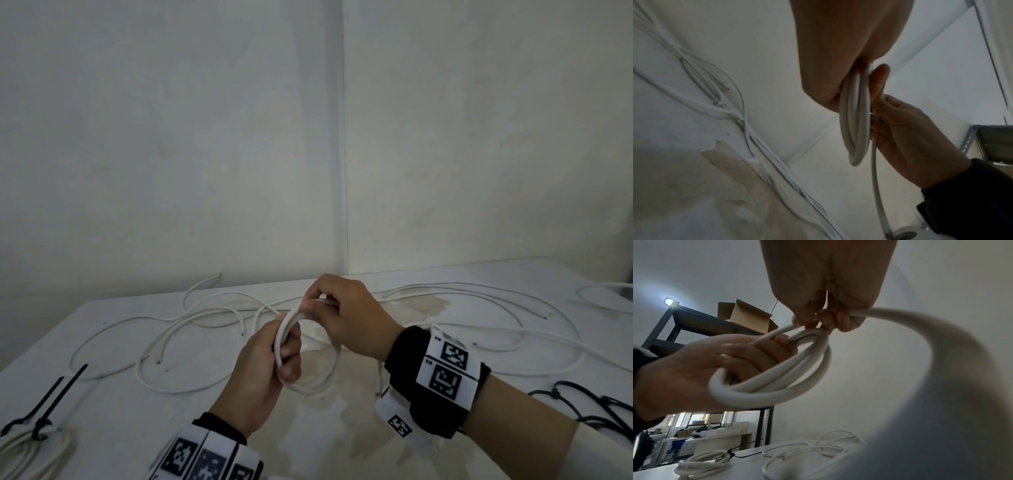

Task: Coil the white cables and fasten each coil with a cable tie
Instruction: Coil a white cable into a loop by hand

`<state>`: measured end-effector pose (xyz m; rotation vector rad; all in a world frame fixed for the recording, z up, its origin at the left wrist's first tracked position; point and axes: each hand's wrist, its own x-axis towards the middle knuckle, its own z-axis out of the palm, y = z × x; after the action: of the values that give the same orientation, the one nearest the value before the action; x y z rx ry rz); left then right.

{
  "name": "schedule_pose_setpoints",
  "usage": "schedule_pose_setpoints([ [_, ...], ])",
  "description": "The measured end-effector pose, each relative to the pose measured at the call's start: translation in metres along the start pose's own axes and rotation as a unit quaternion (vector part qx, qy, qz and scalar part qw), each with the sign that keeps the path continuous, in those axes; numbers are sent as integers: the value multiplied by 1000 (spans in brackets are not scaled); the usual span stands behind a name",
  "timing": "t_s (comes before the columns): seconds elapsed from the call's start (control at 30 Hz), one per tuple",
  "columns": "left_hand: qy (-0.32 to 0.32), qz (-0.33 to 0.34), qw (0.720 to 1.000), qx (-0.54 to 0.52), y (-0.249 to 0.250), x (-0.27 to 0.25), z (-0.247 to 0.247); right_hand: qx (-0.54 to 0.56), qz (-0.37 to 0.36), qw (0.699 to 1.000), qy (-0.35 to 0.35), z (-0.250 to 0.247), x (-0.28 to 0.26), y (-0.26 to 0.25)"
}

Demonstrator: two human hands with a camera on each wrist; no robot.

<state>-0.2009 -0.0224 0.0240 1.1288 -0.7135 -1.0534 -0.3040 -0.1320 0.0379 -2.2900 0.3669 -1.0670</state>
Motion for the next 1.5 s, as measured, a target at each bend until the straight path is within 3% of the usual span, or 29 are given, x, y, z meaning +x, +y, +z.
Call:
schedule_pose_setpoints([
  [0.13,-24,-20,1000,3,3,0,0,9,49,998,-39,-8,2,4],
  [0.33,-41,-7,997,71,7,-5,3,64,99,981,-152,-13,-7,4],
  [0.43,-27,15,995,99,5,-5,2,104,117,974,-162,-15,-7,1],
  [0.53,10,27,999,46,10,-1,-2,139,136,966,-171,-17,-10,-1],
  [0.67,36,42,998,-42,23,4,-9,126,138,971,-151,-11,-18,1],
  [0.87,39,50,997,-41,24,2,-13,170,144,972,-72,3,-23,4],
  [1.07,38,54,997,-44,23,-1,-15,-24,126,984,-122,-6,-20,9],
  [1.17,34,52,996,-59,20,-1,-11,51,157,982,-86,-4,-18,4],
  [1.27,35,57,996,-58,20,2,-7,228,220,944,-97,2,-19,-5],
  [1.37,34,66,997,-37,18,5,-4,229,214,941,-125,8,-22,-8],
  [1.5,26,78,997,-7,13,7,0,218,216,945,-111,8,-22,-5],
])
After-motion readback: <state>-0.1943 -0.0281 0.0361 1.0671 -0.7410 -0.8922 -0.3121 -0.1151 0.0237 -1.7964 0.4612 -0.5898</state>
